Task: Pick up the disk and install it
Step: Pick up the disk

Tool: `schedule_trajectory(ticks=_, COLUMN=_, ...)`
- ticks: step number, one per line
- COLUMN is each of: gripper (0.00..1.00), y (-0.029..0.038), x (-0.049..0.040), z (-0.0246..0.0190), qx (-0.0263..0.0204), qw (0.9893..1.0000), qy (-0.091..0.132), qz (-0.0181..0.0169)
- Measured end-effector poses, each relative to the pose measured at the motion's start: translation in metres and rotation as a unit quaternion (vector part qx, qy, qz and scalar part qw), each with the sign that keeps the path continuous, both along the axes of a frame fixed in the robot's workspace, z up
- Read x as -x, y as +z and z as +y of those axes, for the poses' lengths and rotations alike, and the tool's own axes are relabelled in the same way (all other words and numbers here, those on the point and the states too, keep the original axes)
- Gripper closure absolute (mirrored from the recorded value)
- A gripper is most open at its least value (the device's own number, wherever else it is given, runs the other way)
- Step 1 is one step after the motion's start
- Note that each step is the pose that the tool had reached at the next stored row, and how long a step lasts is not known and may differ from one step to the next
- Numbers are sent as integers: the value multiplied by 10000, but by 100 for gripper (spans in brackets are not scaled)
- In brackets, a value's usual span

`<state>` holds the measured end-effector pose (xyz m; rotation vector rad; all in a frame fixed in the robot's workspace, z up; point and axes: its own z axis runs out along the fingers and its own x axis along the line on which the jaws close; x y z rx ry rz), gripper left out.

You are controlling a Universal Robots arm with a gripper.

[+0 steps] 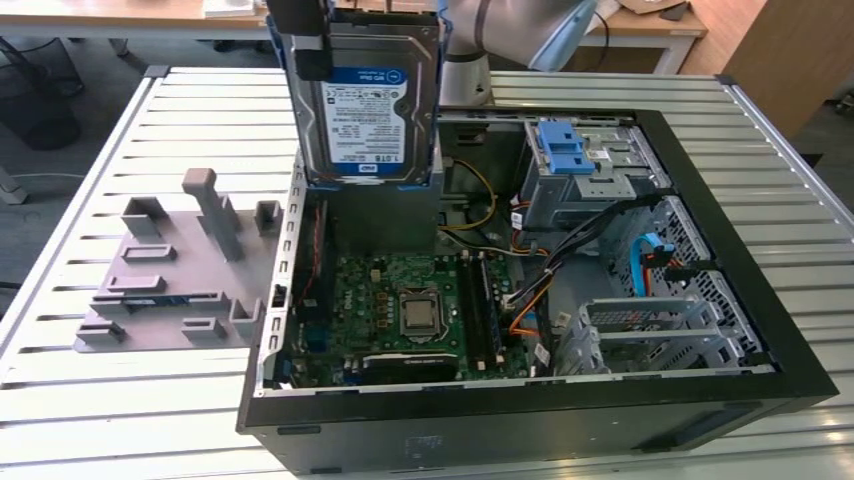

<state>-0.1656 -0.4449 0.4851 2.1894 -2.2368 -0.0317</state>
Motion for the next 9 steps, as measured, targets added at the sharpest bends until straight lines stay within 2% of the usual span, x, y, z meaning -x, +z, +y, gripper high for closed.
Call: schedule_trajectory(ticks=9, gripper=64, y=0, x=-159, z=-4, qx=0, qw=10000, qy=0, qz=2)
